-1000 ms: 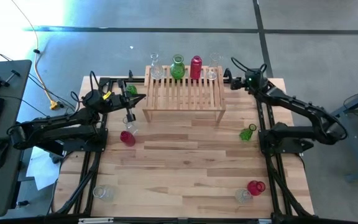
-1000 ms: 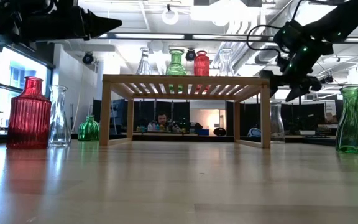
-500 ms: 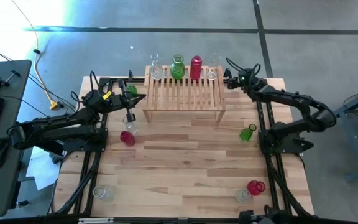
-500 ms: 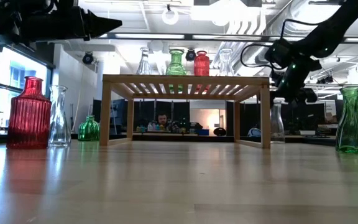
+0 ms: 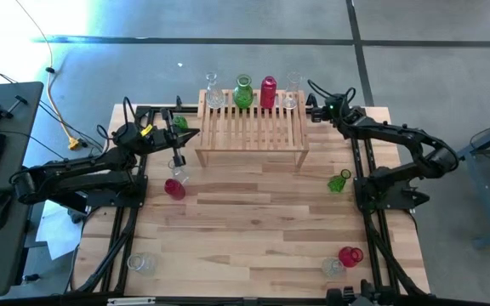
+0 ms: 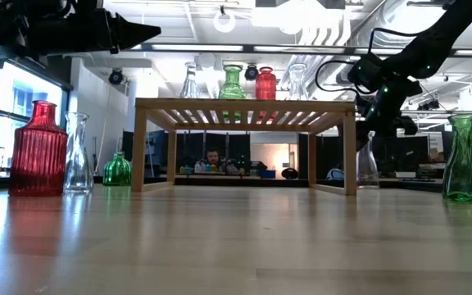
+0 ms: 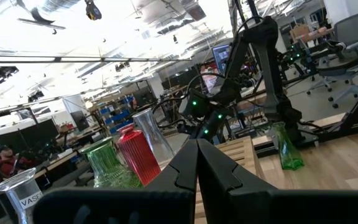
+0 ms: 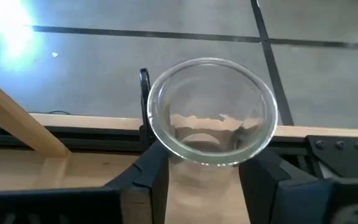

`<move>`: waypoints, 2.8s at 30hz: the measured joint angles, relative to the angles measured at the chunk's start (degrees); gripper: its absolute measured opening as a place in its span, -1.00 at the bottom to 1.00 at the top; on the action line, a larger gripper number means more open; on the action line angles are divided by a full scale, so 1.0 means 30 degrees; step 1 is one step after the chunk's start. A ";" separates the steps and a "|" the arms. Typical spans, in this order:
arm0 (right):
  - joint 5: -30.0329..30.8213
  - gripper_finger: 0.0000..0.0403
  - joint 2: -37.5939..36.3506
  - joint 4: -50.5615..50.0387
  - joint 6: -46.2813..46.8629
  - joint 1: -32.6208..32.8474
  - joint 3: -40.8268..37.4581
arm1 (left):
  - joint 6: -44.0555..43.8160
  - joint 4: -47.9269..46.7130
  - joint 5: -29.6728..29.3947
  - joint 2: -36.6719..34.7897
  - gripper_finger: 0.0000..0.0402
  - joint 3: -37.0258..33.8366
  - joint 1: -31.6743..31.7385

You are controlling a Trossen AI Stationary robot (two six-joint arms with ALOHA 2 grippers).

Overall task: Sort vases onto shelf
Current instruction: Put the transparent vase on the shelf aligned with the other transparent vase

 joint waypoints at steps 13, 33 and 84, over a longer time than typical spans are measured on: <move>-0.0014 -0.36 -0.3635 -0.2394 -0.0712 0.0872 0.0000 | -0.0007 -0.0008 -0.0007 0.0000 -1.00 0.0000 0.0000; 0.1730 -0.38 -0.8699 -1.4782 -0.0911 0.8582 0.9260 | 0.0000 0.0007 -0.0007 0.0000 -1.00 0.0001 -0.0004; 0.0041 -0.22 -0.0342 -1.1951 -0.0682 0.9894 1.2400 | -0.0182 -0.0430 -0.0007 0.0000 -1.00 0.0007 -0.0029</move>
